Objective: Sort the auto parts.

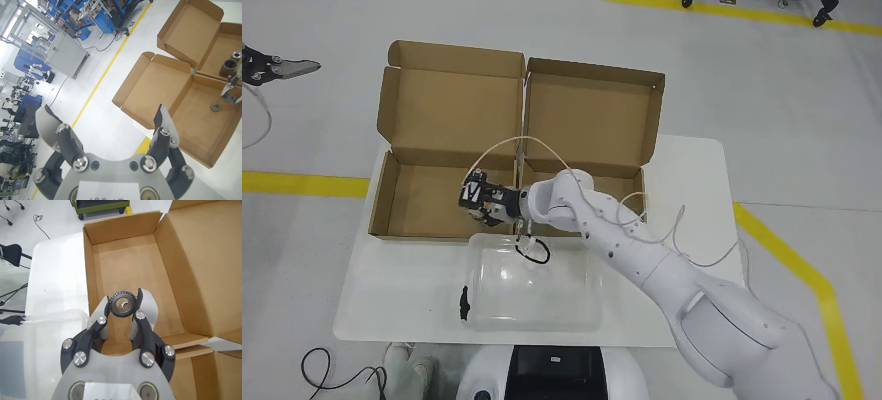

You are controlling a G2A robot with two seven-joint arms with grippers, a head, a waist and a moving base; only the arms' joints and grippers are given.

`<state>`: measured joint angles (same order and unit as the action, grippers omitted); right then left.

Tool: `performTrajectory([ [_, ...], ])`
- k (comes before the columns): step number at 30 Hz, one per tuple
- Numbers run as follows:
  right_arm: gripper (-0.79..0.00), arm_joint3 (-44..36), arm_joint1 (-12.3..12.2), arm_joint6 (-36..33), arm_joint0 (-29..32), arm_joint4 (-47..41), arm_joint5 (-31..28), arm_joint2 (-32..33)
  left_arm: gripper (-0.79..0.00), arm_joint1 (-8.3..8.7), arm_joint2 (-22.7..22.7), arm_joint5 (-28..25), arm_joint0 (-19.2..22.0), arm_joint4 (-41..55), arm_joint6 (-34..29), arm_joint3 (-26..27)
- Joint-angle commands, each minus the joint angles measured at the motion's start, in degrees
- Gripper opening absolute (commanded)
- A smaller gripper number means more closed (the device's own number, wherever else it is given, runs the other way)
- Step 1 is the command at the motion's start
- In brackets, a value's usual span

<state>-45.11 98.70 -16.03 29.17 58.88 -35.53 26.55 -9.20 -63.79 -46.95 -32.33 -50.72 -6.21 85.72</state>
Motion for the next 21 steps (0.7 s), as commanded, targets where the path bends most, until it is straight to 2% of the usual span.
performTrajectory([
  [1,-0.785,2.23,1.1,-0.25,-1.05,0.23,0.93,-0.66,0.0,0.0,0.0,0.0,0.0,0.0,0.0,0.0],
  [13,-0.782,13.75,7.79,-2.4,-5.29,1.25,3.91,-4.04,0.0,0.0,0.0,0.0,0.0,0.0,0.0,0.0],
  [15,-0.73,15.47,8.87,-2.88,-5.66,1.63,4.28,-4.58,0.0,0.0,0.0,0.0,0.0,0.0,0.0,0.0],
  [19,-0.69,18.78,10.74,-2.73,-6.24,1.82,4.41,-5.11,0.0,0.0,0.0,0.0,0.0,0.0,0.0,0.0],
  [21,-0.643,20.22,11.55,-2.72,-6.55,2.04,4.39,-5.31,0.0,0.0,0.0,0.0,0.0,0.0,0.0,0.0],
])
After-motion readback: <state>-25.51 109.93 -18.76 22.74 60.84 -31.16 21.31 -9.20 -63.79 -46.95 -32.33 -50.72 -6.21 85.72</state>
